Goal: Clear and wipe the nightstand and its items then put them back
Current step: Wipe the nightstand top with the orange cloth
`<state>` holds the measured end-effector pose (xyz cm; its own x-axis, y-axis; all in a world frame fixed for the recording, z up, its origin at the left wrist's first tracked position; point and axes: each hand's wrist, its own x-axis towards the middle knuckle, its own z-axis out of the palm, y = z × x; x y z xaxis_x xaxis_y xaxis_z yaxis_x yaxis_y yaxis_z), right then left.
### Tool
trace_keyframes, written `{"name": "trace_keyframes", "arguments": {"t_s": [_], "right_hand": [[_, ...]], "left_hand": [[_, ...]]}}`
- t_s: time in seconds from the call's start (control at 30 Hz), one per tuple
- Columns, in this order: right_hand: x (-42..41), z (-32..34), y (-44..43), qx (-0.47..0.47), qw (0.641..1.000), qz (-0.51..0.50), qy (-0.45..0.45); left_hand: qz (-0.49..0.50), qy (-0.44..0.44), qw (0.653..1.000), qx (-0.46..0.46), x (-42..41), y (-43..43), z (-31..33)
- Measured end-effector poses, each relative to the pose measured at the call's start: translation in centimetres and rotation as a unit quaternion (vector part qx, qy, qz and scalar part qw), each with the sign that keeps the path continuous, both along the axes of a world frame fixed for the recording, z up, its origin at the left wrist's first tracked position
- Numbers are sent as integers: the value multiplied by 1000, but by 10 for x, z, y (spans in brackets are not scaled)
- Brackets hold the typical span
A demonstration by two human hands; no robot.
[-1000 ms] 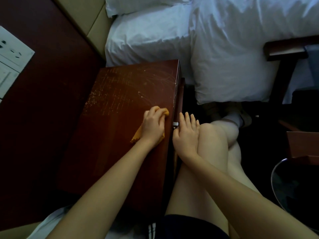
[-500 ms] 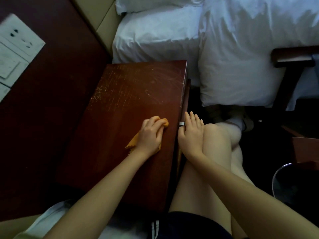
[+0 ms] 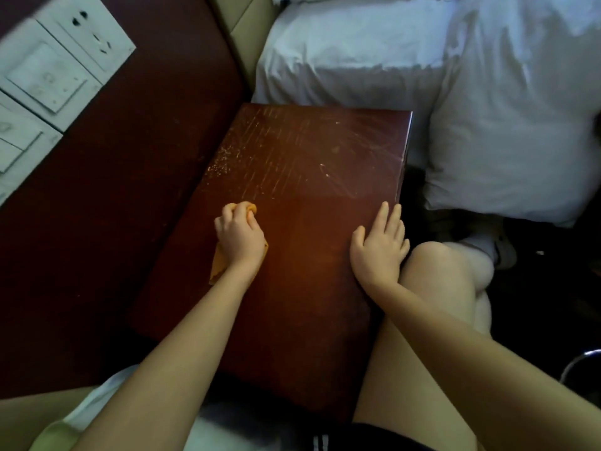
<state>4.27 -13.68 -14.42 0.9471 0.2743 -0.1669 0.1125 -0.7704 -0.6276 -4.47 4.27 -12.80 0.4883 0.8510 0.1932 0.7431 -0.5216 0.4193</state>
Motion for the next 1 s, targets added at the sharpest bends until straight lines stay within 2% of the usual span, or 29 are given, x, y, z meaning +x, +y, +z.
{"name": "trace_keyframes", "arguments": {"t_s": [0.17, 0.3, 0.43, 0.5, 0.63, 0.73, 0.8, 1.0], "right_hand": [[1, -2, -1, 50, 999, -3, -4], [3, -2, 0, 30, 999, -3, -22], [2, -1, 1, 29, 999, -5, -17], [2, -1, 0, 36, 999, -5, -15], [2, -1, 0, 60, 998, -9, -9], [2, -2, 1, 69, 998, -13, -5], [3, -2, 0, 71, 997, -14, -5], [2, -1, -1, 74, 997, -13, 2]], "left_hand": [[-50, 20, 998, 12, 10, 2, -2], [-160, 24, 987, 6, 9, -5, -1], [-275, 34, 961, -6, -6, 1, 3], [-249, 43, 967, 14, -13, 7, 0], [-75, 24, 997, 16, -5, 10, -3], [-34, 16, 999, 6, 16, 6, -2], [-52, 13, 999, -4, 28, 0, 0], [-233, 21, 972, -2, 18, -17, -1]]}}
